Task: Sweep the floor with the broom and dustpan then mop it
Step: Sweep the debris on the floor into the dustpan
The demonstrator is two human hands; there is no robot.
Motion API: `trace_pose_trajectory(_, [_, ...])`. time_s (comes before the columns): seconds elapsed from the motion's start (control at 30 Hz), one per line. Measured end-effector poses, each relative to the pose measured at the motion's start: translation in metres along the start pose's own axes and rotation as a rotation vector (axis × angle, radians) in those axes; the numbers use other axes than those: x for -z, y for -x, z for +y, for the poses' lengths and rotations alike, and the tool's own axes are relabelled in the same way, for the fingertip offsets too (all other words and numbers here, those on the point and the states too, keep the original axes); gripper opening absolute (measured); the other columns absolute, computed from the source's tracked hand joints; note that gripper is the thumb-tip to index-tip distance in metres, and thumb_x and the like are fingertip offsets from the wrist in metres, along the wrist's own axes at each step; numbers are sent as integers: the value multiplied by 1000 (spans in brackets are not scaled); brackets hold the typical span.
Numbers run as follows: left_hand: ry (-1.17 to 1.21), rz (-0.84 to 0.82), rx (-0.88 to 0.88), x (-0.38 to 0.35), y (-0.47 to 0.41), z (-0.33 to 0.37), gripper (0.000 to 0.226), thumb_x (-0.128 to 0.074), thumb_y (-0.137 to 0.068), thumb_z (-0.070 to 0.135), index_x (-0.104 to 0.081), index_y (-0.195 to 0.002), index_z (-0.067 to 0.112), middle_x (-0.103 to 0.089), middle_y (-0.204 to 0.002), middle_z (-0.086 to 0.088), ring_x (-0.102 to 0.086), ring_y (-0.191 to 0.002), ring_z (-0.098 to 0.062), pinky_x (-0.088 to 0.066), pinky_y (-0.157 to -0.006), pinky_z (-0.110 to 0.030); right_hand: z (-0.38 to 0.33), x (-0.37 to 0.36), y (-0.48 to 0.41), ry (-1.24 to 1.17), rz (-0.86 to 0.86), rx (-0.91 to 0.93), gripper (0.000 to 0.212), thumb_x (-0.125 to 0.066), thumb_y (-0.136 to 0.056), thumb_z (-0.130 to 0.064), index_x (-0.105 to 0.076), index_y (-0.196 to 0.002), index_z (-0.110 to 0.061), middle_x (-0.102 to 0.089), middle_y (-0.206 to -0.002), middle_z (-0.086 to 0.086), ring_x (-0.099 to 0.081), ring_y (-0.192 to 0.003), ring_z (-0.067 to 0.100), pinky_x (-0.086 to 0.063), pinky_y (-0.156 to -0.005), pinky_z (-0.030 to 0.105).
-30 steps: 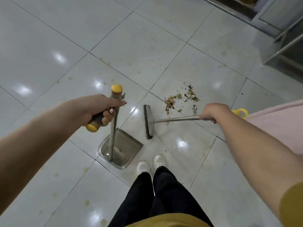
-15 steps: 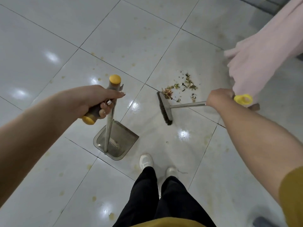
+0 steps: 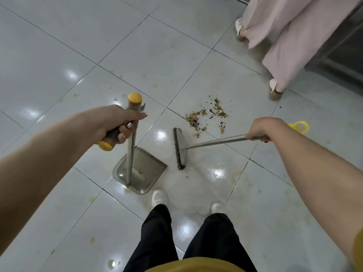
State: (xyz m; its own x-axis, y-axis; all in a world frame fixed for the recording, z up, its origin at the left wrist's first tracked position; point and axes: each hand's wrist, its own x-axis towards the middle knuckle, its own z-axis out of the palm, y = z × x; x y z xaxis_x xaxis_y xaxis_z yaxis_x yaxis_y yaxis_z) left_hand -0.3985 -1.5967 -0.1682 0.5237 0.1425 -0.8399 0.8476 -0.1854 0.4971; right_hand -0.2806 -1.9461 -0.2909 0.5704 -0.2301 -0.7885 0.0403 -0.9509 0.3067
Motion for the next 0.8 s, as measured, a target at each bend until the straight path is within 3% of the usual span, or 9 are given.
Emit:
trace_pose_trajectory(0.1, [53, 57, -13, -30, 20, 3, 38, -62, -89, 30, -38, -64, 14, -35, -38, 5, -28, -26, -4, -26, -29, -11, 16, -14, -8, -50, -97, 70, 33, -59, -87, -41, -58, -69, -14, -58, -67, 6, -54, -64, 23, -40, -63, 28])
trace_pose_trajectory(0.27, [131, 137, -21, -81, 50, -2, 32, -61, -89, 29, -43, -69, 11, -37, -39, 4, -30, -28, -5, -27, -28, -13, 34, -41, -16, 46, -122, 183, 34, -56, -88, -45, -57, -70, -16, -58, -71, 4, -54, -68, 22, -42, -68, 28])
trace_pose_trajectory(0.37, [123, 160, 3, -114, 58, -18, 29, -63, -88, 31, -48, -76, 9, -36, -48, -2, -30, -29, -7, -29, -29, -15, 47, -56, -15, 229, 11, 234, 30, -54, -87, -46, -58, -75, -18, -58, -69, 0, -56, -65, 19, -40, -64, 24])
trace_pose_trajectory(0.53, [245, 247, 40, -145, 73, -58, 34, -63, -88, 29, -43, -70, 10, -33, -58, -4, -30, -27, -8, -30, -30, -13, 57, -59, -6, 493, 219, 212, 24, -48, -90, -33, -61, -106, -22, -59, -99, -3, -55, -84, 21, -41, -68, 28])
trace_pose_trajectory(0.67, [273, 282, 75, -155, 89, -89, 38, -65, -86, 31, -42, -66, 9, -33, -57, -5, -30, -29, -12, -30, -30, -16, 59, -54, -1, 583, 327, 159, 24, -51, -87, -24, -65, -107, -21, -61, -98, -5, -56, -80, 20, -41, -66, 26])
trace_pose_trajectory(0.8, [328, 301, 97, -167, 107, -123, 37, -66, -86, 30, -43, -67, 8, -33, -56, -5, -30, -31, -11, -30, -30, -17, 60, -62, 6, 669, 401, 208, 27, -50, -92, -22, -62, -116, -21, -61, -114, -3, -60, -99, 20, -44, -71, 26])
